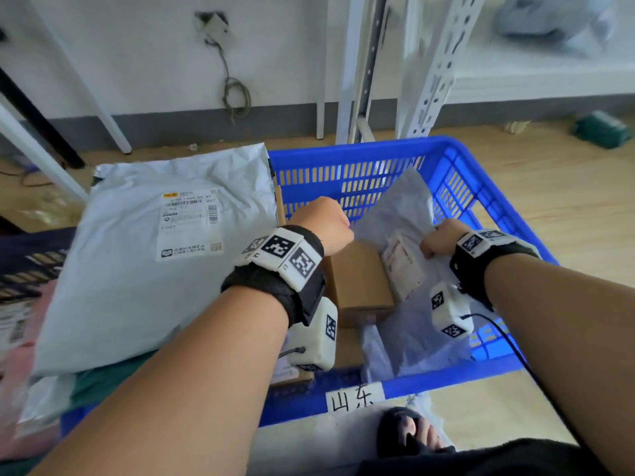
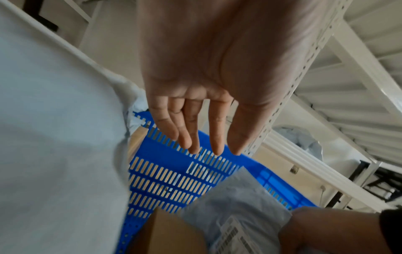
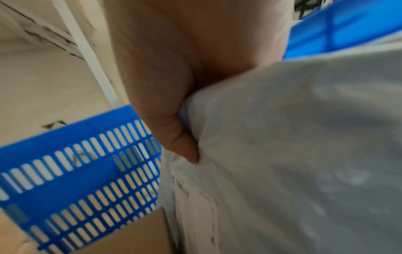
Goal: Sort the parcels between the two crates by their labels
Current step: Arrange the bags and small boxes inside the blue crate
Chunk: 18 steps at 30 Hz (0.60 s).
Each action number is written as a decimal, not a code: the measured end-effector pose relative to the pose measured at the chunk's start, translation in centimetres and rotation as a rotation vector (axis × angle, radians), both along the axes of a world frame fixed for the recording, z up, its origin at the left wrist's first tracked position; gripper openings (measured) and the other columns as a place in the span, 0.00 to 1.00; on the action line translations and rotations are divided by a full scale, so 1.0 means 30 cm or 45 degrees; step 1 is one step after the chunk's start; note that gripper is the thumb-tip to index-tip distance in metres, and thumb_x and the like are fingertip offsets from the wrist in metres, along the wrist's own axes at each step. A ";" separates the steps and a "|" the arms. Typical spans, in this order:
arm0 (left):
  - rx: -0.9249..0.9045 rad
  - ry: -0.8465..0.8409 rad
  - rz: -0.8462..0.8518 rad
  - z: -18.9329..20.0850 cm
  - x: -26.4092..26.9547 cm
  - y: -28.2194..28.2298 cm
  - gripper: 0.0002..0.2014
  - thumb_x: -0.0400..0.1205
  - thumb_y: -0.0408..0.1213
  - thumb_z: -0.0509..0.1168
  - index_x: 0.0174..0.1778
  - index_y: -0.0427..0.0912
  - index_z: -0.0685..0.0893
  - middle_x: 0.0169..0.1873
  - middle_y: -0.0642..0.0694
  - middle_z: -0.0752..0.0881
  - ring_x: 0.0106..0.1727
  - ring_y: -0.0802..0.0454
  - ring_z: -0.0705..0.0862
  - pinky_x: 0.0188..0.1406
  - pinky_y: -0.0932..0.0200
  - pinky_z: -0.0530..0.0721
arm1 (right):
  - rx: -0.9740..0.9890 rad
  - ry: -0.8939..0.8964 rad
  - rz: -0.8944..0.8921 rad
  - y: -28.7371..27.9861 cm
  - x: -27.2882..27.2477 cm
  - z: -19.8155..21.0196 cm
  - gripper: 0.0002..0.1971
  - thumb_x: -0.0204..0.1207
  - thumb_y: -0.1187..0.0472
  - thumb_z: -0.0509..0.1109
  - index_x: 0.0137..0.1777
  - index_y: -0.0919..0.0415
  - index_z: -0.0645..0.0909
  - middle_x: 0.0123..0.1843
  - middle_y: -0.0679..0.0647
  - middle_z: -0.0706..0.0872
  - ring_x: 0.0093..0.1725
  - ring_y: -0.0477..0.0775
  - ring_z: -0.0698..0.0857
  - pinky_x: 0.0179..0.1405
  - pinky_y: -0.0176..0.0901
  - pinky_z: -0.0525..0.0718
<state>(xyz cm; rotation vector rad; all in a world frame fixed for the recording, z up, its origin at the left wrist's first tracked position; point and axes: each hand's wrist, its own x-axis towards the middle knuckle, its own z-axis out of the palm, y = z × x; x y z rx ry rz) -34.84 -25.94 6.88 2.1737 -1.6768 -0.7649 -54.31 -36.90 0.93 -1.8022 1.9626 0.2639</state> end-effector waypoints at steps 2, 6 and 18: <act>-0.024 0.075 0.011 0.036 0.003 0.019 0.09 0.78 0.35 0.67 0.49 0.36 0.89 0.50 0.43 0.87 0.51 0.46 0.83 0.58 0.53 0.82 | -0.163 -0.017 -0.019 0.026 0.017 0.079 0.17 0.71 0.61 0.71 0.56 0.71 0.82 0.56 0.68 0.84 0.54 0.64 0.85 0.47 0.47 0.81; -0.071 0.185 0.018 0.112 0.014 0.058 0.05 0.78 0.36 0.68 0.45 0.43 0.89 0.48 0.43 0.88 0.47 0.47 0.83 0.58 0.52 0.82 | -0.466 -0.074 -0.102 0.092 0.039 0.197 0.20 0.79 0.62 0.63 0.70 0.68 0.70 0.67 0.67 0.81 0.67 0.69 0.80 0.61 0.55 0.78; -0.196 0.416 0.334 0.204 0.146 0.169 0.01 0.80 0.34 0.66 0.43 0.43 0.83 0.44 0.43 0.80 0.42 0.47 0.78 0.46 0.56 0.81 | -0.876 -0.384 -0.163 0.236 0.022 0.467 0.15 0.74 0.66 0.59 0.61 0.60 0.72 0.57 0.65 0.83 0.56 0.69 0.82 0.46 0.51 0.75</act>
